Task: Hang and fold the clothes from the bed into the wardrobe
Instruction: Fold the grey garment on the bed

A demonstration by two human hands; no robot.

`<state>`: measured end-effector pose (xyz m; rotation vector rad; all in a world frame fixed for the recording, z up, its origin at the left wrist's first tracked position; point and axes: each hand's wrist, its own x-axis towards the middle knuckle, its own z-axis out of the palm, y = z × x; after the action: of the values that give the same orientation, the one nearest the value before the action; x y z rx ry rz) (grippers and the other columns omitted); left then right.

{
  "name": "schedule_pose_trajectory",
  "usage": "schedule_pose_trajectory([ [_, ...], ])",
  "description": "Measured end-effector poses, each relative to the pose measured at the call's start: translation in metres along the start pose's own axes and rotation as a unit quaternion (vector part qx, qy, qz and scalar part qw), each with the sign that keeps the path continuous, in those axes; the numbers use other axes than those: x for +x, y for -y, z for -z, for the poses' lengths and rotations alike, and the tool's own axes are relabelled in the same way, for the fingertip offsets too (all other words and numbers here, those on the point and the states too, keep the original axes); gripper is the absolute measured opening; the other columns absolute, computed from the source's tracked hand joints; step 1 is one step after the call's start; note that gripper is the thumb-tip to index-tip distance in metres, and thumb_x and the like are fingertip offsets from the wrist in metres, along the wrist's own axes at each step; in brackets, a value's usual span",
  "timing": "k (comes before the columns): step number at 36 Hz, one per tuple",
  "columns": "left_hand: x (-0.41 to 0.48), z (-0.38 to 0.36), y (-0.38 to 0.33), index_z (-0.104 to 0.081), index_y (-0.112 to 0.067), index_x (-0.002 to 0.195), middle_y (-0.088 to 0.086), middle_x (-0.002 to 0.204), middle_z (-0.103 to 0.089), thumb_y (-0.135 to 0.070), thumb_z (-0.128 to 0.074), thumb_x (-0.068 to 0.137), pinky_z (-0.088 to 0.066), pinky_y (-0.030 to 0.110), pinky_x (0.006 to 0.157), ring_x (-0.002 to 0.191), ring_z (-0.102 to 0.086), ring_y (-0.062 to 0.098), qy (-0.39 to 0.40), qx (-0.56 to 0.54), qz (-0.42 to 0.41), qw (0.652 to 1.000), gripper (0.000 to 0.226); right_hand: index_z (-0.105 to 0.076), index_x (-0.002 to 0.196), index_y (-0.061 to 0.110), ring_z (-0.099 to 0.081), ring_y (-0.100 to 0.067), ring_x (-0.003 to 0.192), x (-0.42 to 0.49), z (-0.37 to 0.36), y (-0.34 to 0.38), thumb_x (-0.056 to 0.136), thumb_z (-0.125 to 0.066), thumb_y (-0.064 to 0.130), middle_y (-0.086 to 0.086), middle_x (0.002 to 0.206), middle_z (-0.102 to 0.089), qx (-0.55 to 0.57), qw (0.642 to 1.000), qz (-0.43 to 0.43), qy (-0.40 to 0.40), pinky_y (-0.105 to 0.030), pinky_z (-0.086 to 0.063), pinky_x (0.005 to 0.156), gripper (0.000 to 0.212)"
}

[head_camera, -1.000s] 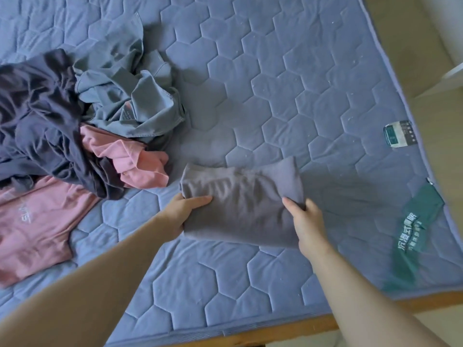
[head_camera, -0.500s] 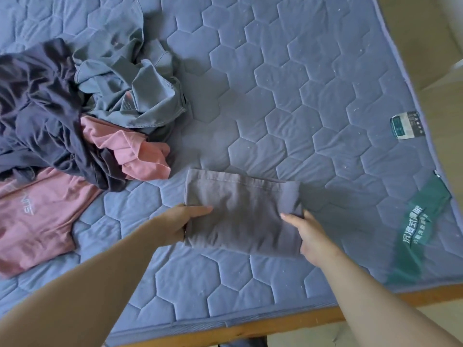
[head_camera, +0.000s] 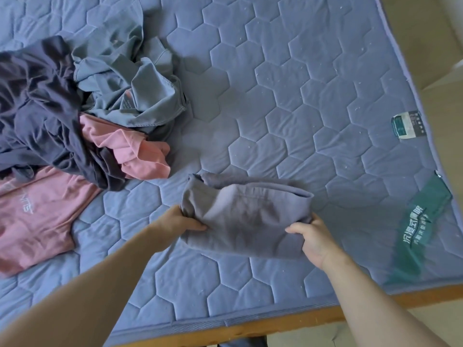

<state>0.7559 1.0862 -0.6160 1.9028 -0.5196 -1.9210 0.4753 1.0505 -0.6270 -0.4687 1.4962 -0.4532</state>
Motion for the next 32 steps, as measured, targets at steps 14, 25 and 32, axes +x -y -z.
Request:
schedule_pose_trajectory([
  [14,0.025,-0.019,0.022,-0.047,-0.016,0.115,-0.003,0.097,-0.056,-0.046,-0.059,0.086,-0.037,0.029,0.074,0.095,-0.055,0.023,-0.207,0.234,-0.002,0.950,0.043,-0.044,0.133,0.010,-0.052,-0.027,0.118,0.025,-0.025,-0.009,0.078,-0.072,0.026,-0.008,0.130,-0.054,-0.210,0.960,0.067,-0.173,-0.043,-0.041,0.101,0.064],
  [25,0.018,-0.057,0.014,-0.055,-0.012,0.126,0.017,0.123,-0.058,-0.021,-0.063,0.074,-0.040,0.056,0.095,0.112,-0.056,0.038,-0.376,0.506,-0.287,0.722,0.053,-0.058,0.127,0.019,-0.051,-0.038,0.121,0.010,-0.062,-0.006,0.069,-0.076,0.014,-0.014,0.140,-0.048,-0.527,0.741,0.322,-0.262,-0.053,-0.037,0.097,0.061],
  [32,0.052,-0.054,0.020,-0.045,-0.031,0.138,0.016,0.144,-0.042,-0.057,-0.039,0.083,-0.024,0.067,0.102,0.132,-0.037,0.042,-0.201,0.672,-0.274,0.658,0.061,-0.022,0.147,0.038,-0.013,-0.023,0.145,0.044,-0.060,-0.029,0.092,-0.043,0.046,-0.001,0.158,-0.014,-0.644,0.723,0.204,-0.142,-0.064,-0.007,0.107,0.060],
])
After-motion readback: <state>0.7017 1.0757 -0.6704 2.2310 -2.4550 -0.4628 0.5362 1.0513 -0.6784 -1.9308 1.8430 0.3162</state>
